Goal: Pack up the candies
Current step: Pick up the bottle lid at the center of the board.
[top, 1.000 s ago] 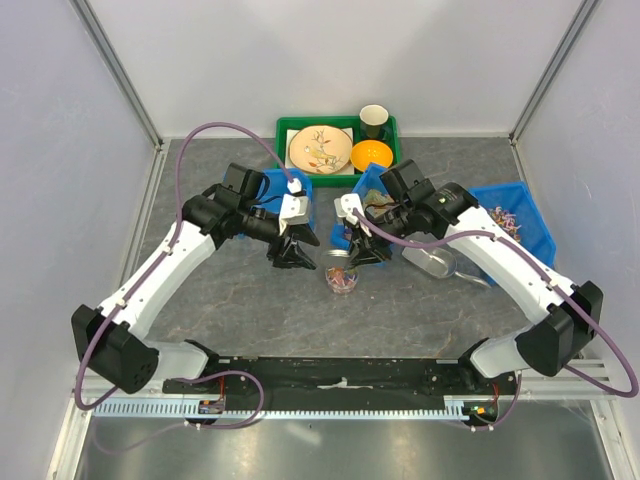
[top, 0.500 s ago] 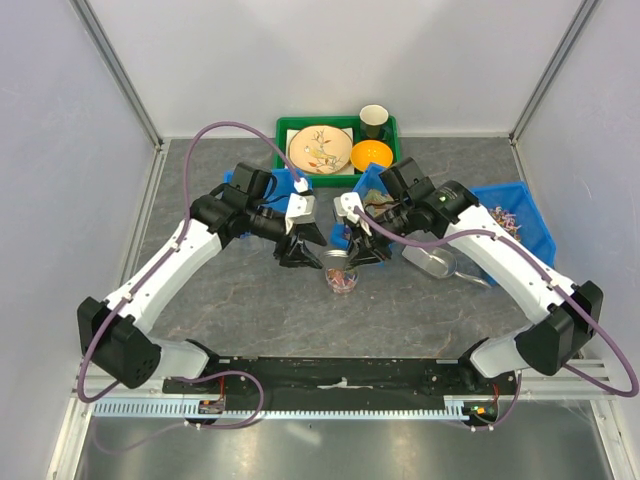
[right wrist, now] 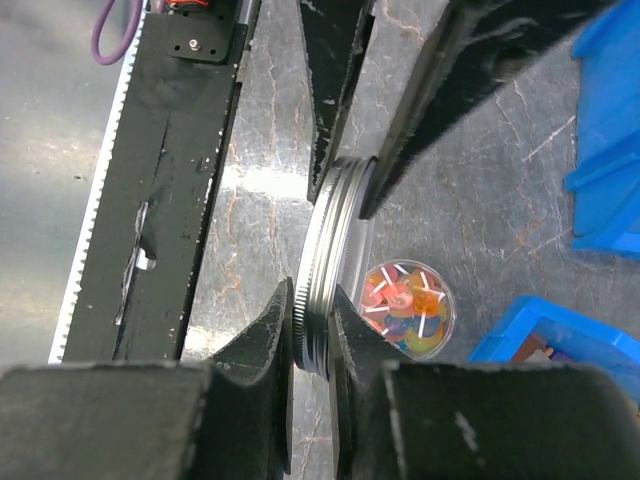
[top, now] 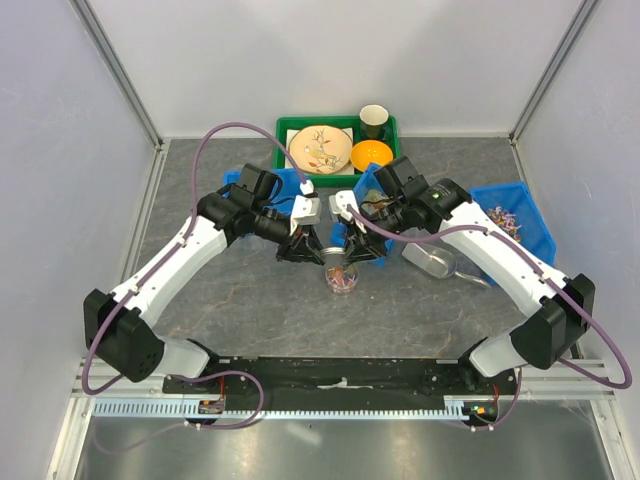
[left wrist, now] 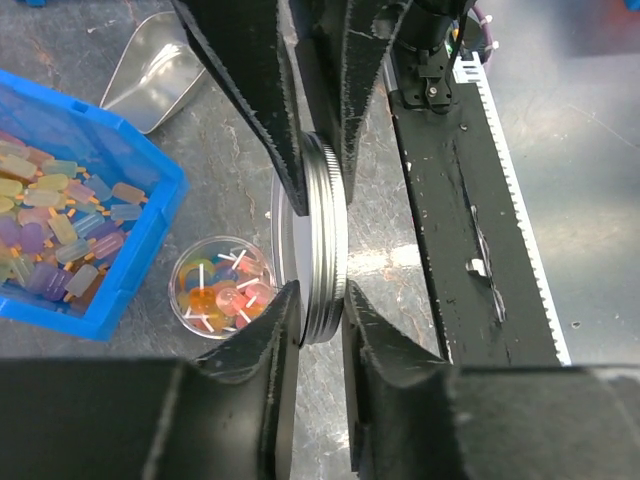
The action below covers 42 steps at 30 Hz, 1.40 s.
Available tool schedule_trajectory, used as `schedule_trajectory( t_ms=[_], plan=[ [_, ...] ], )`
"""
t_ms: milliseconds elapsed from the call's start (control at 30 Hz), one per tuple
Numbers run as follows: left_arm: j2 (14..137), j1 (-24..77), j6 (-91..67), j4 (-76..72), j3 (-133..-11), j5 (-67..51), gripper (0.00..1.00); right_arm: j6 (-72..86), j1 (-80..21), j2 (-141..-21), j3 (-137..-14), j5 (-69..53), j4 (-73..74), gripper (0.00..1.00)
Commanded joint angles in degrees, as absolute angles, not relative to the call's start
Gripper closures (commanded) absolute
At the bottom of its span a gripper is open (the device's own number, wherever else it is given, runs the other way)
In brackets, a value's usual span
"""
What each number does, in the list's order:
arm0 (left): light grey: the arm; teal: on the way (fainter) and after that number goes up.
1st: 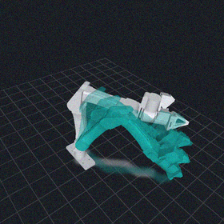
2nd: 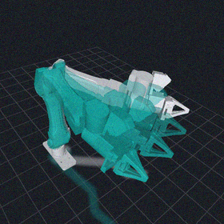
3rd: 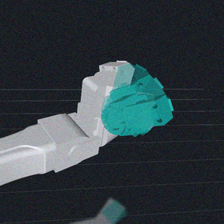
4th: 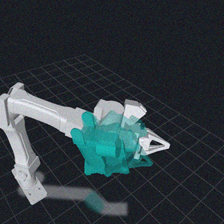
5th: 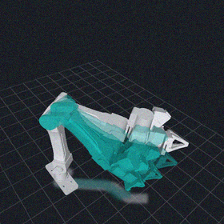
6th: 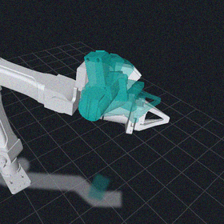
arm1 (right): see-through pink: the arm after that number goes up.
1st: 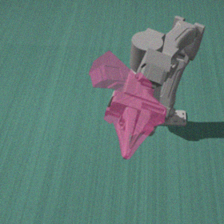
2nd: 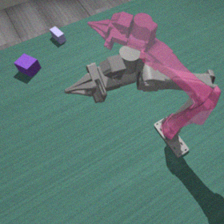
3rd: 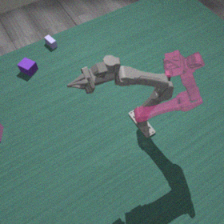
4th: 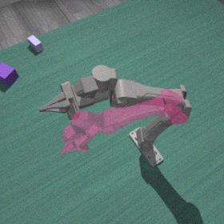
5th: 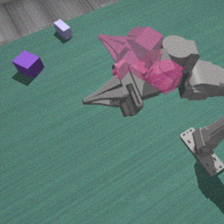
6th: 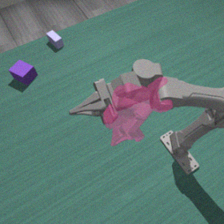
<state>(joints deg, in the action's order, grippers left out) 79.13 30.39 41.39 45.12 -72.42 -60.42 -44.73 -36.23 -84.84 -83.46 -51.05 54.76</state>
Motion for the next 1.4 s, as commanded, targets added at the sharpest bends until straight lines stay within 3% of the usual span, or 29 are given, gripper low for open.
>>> schedule_trajectory(
  t_ms=[0, 100, 200, 233, 400, 500, 700, 967, 1367],
  plan=[
    [79.72, 30.94, 41.31, 45.27, -74.36, -62.31, 0.79, -44.39, -36.04, -84.55, -85.43, -50.8, 51.86, 0.96],
    [79.89, 30.94, 40.08, 44.48, -74.35, -61.96, 0.92, -43.68, -36.12, -84.46, -85.69, -49.23, 51.07, 0.92],
    [79.46, 31.02, 37.54, 42.03, -73.92, -61.35, 0.94, -43.07, -36.04, -83.68, -86.22, -45.54, 50.28, 0.71],
    [79.45, 31.03, 34.05, 40.88, -73.74, -61.0, 0.94, -42.28, -36.04, -82.19, -85.87, -41.35, 49.14, 0.6],
    [79.19, 30.5, 18.94, 29.65, -71.37, -57.75, 0.99, -39.81, -36.12, -71.49, -77.36, -26.91, 37.82, 0.31],
    [80.5, 28.22, 10.59, 23.67, -70.31, -60.46, 0.98, -40.51, -38.83, -67.08, -73.75, -19.01, 35.51, 0.2],
    [85.69, 22.77, -3.84, 15.04, -69.61, -71.97, 0.99, -40.52, -47.88, -61.53, -65.49, -5.9, 28.4, 0.08],
    [87.1, 21.71, -15.9, 1.6, -65.48, -81.2, 0.99, -38.58, -50.01, -61.78, -59.15, -0.26, 14.34, 0.06],
    [87.8, 21.36, -22.59, -5.01, -63.37, -83.06, 0.98, -40.17, -54.14, -66.27, -58.97, 2.55, 11.95, 0.02]
  ],
)
